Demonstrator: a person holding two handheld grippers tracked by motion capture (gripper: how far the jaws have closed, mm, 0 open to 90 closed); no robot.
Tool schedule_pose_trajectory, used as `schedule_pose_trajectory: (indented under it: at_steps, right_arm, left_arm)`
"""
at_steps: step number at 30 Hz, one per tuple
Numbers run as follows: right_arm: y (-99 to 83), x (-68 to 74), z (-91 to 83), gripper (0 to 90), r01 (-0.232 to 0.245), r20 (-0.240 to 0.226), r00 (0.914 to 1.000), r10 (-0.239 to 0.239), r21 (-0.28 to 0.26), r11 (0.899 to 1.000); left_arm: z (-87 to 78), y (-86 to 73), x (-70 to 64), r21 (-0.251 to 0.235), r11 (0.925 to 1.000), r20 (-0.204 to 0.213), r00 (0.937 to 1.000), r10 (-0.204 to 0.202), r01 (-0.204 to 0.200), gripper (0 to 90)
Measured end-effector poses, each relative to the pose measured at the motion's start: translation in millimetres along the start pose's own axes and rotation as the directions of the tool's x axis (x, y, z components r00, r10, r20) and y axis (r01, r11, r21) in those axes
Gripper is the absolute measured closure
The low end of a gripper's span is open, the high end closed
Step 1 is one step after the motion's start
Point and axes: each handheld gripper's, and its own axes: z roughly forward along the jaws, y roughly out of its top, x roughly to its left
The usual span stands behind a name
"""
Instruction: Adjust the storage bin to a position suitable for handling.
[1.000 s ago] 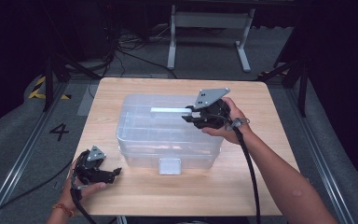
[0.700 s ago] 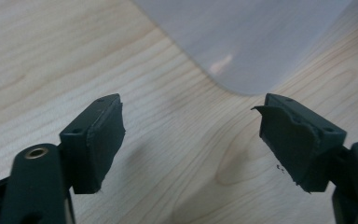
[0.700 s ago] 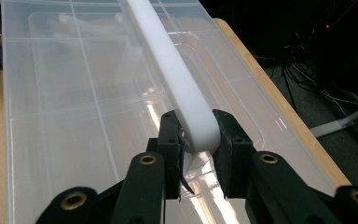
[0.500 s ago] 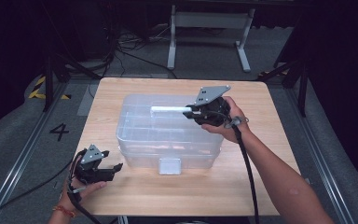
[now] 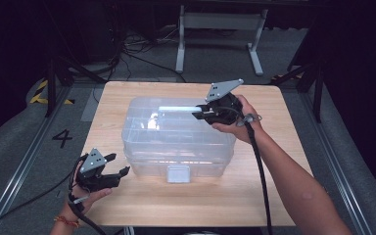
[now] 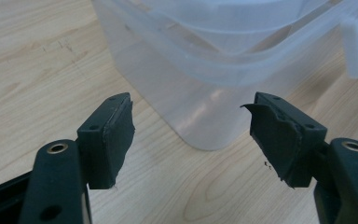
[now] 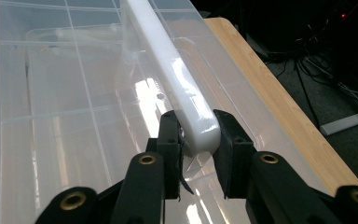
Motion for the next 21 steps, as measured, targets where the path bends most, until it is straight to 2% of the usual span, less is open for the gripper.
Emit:
schedule_pose_trajectory:
  at_steps: [5,9,12,15,18,20,21]
  right_arm:
    - [2.6,-4.2,-0.2,74.3,-0.004,-0.011,0.9999,0.004,0.004,1.000]
    - [4.1,-6.8,-0.4,74.1,-0.014,-0.014,0.9998,0.014,0.002,1.000]
    - [5.8,-9.0,-0.4,73.7,-0.016,-0.009,0.9998,0.016,-0.001,1.000]
    - [6.1,-10.2,-0.5,73.5,-0.015,-0.010,0.9998,0.015,-0.004,1.000]
    - [5.7,-10.2,-0.4,73.5,-0.013,-0.009,0.9999,0.013,-0.006,1.000]
    - [5.6,-9.2,-0.4,73.4,-0.010,-0.007,0.9999,0.010,-0.004,1.000]
    - [5.6,-8.6,-0.4,73.0,-0.008,-0.003,1.0000,0.008,-0.003,1.000]
  left_arm:
    - [-3.6,8.0,-3.1,-0.045,0.9989,0.033,0.9993,-0.015,0.017,32.8]
    - [-4.5,11.8,-4.3,-0.055,0.9980,0.044,0.9987,-0.028,0.030,33.7]
    - [-2.9,16.8,-5.8,-0.051,0.9985,0.032,0.9993,-0.020,0.021,34.6]
    - [-0.7,19.7,-6.8,-0.050,0.9986,0.025,0.9996,-0.016,0.017,37.9]
    - [0.2,22.5,-7.1,-0.059,0.9980,0.039,0.9991,-0.018,0.020,41.5]
    - [-0.6,24.8,-7.2,-0.073,0.9973,0.040,0.9992,0.003,0.000,48.4]
    - [-0.2,25.4,-8.1,-0.074,0.9971,0.041,0.9991,-0.014,0.017,48.5]
